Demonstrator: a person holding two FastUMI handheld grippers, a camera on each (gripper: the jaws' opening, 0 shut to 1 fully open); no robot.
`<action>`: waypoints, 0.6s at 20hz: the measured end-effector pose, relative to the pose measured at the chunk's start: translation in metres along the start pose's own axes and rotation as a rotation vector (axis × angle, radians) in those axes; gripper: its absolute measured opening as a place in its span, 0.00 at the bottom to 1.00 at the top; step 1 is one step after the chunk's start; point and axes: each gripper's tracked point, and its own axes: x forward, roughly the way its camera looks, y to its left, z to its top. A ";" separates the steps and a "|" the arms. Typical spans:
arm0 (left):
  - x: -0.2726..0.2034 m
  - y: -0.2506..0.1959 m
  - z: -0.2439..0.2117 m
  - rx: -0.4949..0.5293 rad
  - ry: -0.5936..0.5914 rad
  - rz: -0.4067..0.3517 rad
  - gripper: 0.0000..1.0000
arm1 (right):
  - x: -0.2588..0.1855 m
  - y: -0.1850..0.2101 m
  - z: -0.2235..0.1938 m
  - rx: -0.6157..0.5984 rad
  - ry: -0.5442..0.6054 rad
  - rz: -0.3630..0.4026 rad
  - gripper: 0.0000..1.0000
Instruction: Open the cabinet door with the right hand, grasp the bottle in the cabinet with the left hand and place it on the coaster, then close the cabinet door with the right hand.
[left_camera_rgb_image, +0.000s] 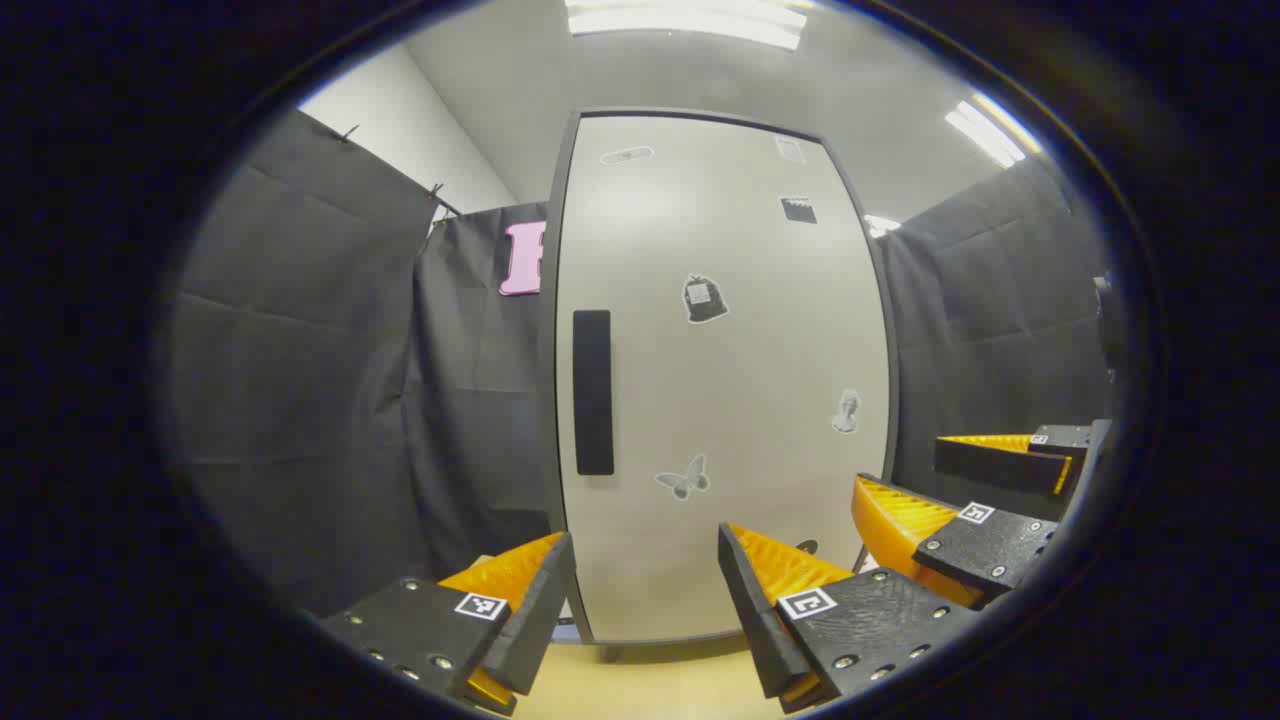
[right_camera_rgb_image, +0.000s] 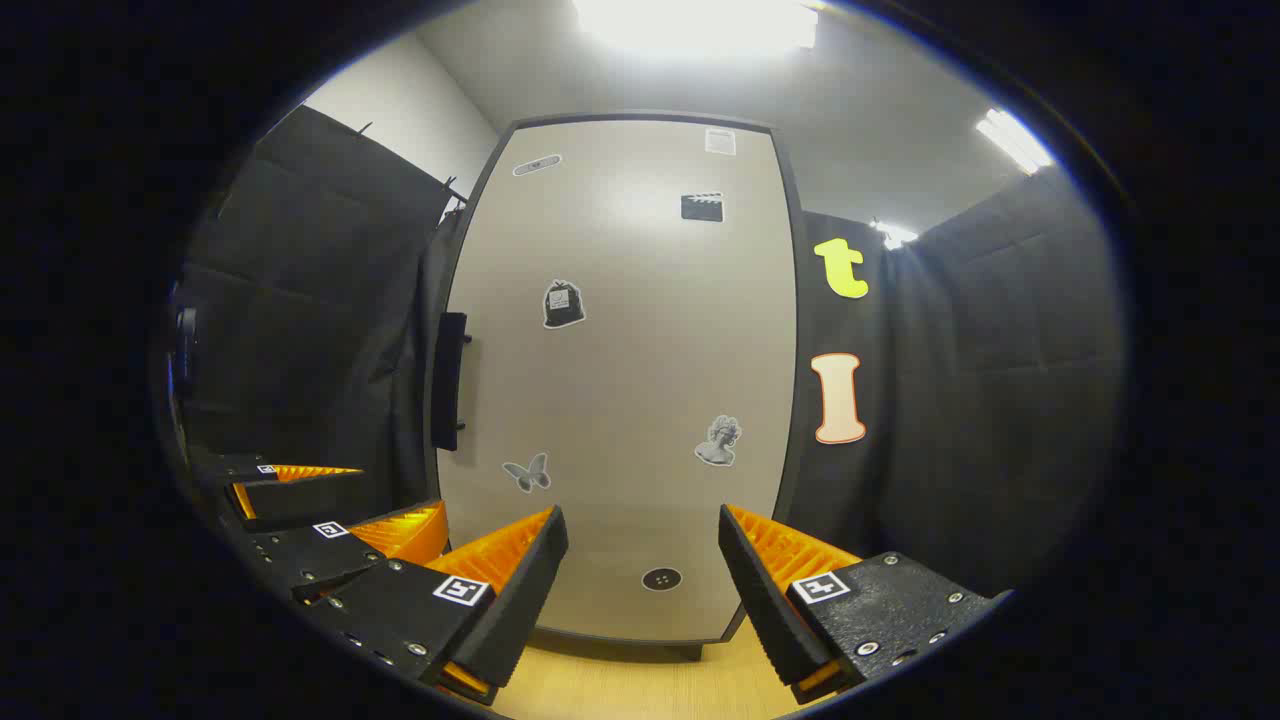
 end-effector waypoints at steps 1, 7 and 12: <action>0.000 0.001 0.003 -0.003 -0.007 0.000 0.84 | 0.000 0.001 0.003 -0.001 -0.007 0.004 0.94; -0.008 0.006 0.015 -0.017 -0.039 0.005 0.82 | -0.006 -0.009 0.014 -0.001 -0.023 -0.033 0.95; -0.014 0.004 0.020 -0.030 -0.045 -0.007 0.84 | -0.009 -0.020 0.018 0.021 -0.004 -0.058 0.95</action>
